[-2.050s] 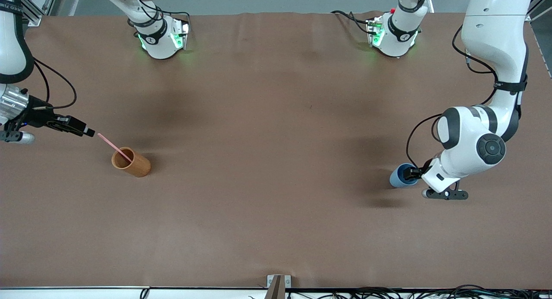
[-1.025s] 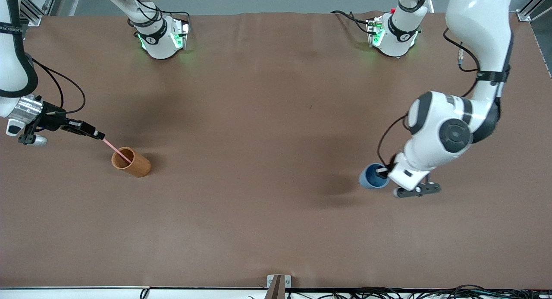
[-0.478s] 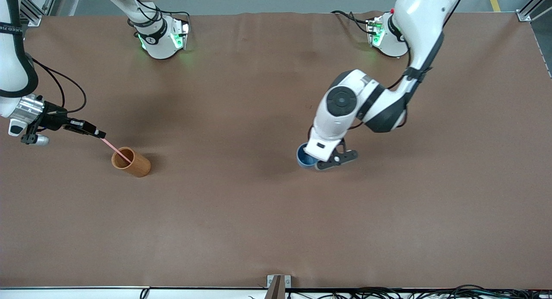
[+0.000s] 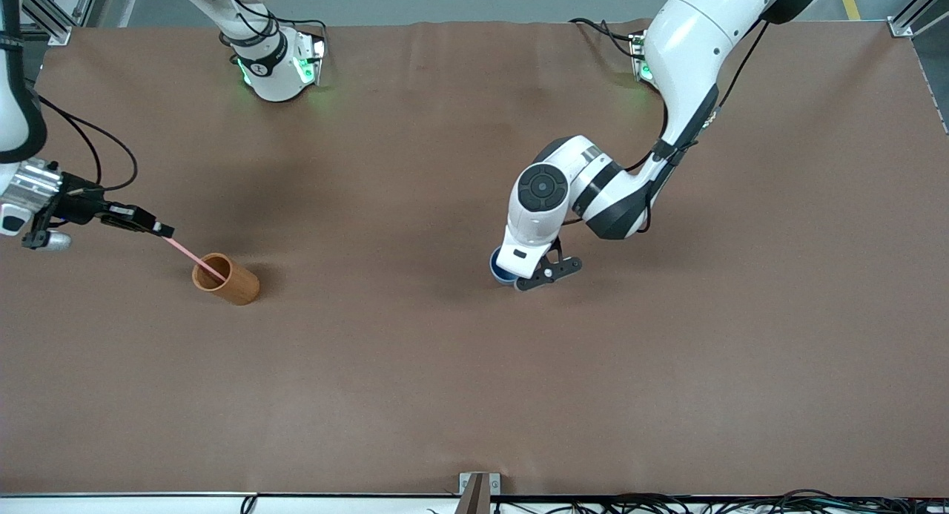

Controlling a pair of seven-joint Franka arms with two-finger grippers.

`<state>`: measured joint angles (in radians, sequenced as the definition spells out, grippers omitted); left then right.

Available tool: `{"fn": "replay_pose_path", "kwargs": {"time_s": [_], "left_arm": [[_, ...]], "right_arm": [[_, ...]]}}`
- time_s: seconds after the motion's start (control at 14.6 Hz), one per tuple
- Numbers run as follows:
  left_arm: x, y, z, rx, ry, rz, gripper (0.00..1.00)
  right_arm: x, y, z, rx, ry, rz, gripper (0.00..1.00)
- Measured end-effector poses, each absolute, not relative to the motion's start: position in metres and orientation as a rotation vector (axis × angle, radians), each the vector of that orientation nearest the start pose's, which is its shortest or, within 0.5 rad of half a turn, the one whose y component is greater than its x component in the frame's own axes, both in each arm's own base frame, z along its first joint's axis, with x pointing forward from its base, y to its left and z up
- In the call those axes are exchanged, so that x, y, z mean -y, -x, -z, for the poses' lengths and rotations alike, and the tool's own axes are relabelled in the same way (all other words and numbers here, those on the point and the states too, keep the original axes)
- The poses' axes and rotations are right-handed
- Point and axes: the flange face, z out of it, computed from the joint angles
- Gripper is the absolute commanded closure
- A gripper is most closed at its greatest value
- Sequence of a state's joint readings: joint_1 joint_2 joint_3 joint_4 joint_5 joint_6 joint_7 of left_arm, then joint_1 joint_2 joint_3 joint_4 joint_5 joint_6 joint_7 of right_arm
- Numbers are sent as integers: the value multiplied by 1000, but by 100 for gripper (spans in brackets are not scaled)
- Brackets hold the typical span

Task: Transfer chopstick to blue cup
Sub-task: 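Lift the stick with the right gripper while the left gripper sets the cup centrally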

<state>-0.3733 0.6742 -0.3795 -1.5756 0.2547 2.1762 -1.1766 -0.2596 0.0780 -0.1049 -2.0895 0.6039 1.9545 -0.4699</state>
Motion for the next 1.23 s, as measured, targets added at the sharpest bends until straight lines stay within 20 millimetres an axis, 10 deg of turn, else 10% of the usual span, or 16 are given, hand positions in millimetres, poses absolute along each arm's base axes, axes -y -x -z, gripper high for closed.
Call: {"fn": "replay_pose_path", "kwargs": {"time_s": [0.34, 0.55, 0.82, 1.02, 1.23], "left_arm": [[451, -537, -263, 565, 3096, -47, 94], [451, -538, -259, 586, 3090, -52, 62], [451, -542, -264, 598, 3098, -36, 0], [435, -558, -307, 572, 3089, 19, 0], [366, -586, -400, 381, 3087, 36, 0]], "right_arm": [[171, -529, -464, -188, 2649, -67, 97], [142, -545, -514, -208, 2741, -111, 97], [30, -569, -571, -291, 2871, -134, 97], [-61, -570, -604, -367, 2944, -89, 97], [-158, -558, -616, -471, 2949, -90, 99]]}}
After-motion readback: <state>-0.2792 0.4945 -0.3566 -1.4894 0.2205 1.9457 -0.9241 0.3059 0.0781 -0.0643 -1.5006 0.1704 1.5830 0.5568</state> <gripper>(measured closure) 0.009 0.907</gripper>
